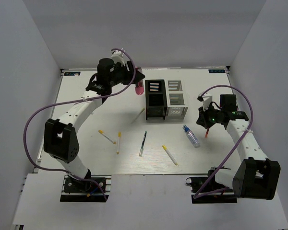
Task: Sort the stationery into containers
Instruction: Place the stationery into the container, then grab a piece of stationery with the right arm, then place the stationery into the container
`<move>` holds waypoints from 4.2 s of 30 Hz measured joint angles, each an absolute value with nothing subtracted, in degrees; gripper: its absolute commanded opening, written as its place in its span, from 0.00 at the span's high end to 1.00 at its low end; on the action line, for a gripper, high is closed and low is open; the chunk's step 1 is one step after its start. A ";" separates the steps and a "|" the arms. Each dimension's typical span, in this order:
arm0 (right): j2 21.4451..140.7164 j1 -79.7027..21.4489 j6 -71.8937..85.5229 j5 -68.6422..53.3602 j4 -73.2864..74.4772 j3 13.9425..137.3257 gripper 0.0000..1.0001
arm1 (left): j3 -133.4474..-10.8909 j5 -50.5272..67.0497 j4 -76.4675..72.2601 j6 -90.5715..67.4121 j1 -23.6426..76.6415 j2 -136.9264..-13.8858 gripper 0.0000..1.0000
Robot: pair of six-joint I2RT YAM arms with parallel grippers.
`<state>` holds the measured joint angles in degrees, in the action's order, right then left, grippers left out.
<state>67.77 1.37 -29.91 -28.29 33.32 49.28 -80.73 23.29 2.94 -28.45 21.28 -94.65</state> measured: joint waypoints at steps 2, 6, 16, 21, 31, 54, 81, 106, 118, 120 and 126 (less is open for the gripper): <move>67.77 1.37 -30.06 -28.34 33.28 49.23 1.00 | -80.84 22.87 -3.42 -28.73 22.37 -96.68 1.00; 67.77 1.37 -30.09 -28.49 33.30 48.86 1.00 | -86.19 19.35 -10.13 -28.91 24.49 -104.38 1.00; 67.53 1.37 -30.04 -28.16 32.86 47.44 0.98 | -95.18 8.80 -12.51 -22.72 28.91 -117.36 0.86; 67.51 1.37 -29.95 -27.77 32.88 47.33 0.91 | -95.98 4.49 -11.92 -19.11 31.24 -119.28 0.69; 67.53 1.37 -30.02 -27.24 33.17 47.33 0.44 | -96.79 0.38 -10.28 -14.96 33.76 -120.44 0.28; 75.29 -5.72 -28.36 -22.15 27.44 42.04 0.41 | -76.79 -8.27 11.18 -22.59 33.04 -86.06 0.00; 58.11 -11.70 -44.93 -26.37 40.03 41.32 1.00 | -39.97 -12.73 27.31 -39.11 32.73 -63.68 0.09; 95.59 -9.50 -11.88 -48.29 -7.20 75.72 1.00 | -50.17 -1.37 18.81 -25.50 32.73 -82.04 0.20; 111.07 -6.68 -3.38 -49.98 -23.09 83.00 0.83 | -50.11 -0.27 17.45 -25.28 32.73 -83.48 0.20; 111.37 -6.44 -3.40 -50.48 -23.49 83.02 0.80 | -50.43 -0.19 17.58 -24.93 32.73 -84.86 0.20; 111.39 -6.13 -3.81 -51.33 -24.75 81.43 0.61 | -53.04 -0.19 17.52 -23.81 32.73 -89.43 0.20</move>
